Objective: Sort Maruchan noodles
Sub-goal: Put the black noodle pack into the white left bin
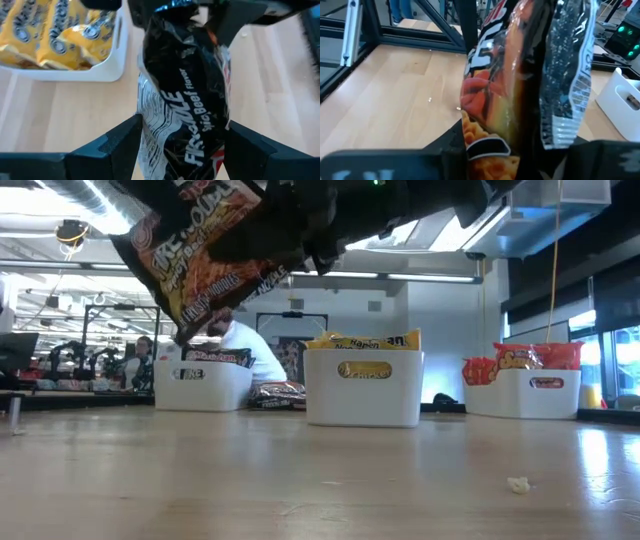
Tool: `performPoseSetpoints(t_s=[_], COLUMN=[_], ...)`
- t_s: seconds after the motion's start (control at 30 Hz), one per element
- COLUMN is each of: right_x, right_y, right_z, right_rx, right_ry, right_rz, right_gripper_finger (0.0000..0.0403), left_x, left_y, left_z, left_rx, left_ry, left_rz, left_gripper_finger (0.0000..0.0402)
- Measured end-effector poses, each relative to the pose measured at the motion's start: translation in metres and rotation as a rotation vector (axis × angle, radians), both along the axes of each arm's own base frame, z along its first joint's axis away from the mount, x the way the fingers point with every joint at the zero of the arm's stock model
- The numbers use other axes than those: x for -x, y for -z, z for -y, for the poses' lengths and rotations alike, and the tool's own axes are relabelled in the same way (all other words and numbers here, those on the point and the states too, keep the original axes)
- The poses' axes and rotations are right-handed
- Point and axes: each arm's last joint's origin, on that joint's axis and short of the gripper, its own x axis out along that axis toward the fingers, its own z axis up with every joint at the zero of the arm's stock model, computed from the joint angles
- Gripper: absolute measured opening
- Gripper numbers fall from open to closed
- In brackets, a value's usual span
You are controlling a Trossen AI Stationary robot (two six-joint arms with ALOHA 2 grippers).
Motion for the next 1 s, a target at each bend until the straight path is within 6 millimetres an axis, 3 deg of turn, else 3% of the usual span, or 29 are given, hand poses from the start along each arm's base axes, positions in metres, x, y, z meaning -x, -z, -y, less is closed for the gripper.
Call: performPoseSetpoints(t_s=[0.47, 1.0], right_x=[-0.0012, -0.0015], right_y=[-0.0025, -0.0032], right_z=[-0.0003, 0.0002], right_rx=[0.014, 0.012], right_ry=[0.009, 0.017], right_rz=[0.045, 0.051], right_gripper_finger=[0.0115, 0.0117], left_x=[-0.0089, -0.0096], left_y=[0.0063, 0.0054], left_z=[0.0019, 0.0021], left_rx=[0.007, 0.018], left_ry=[-0.007, -0.013], left_rz=[0.003, 0.016], left_gripper_finger=[0.0234, 0.0147])
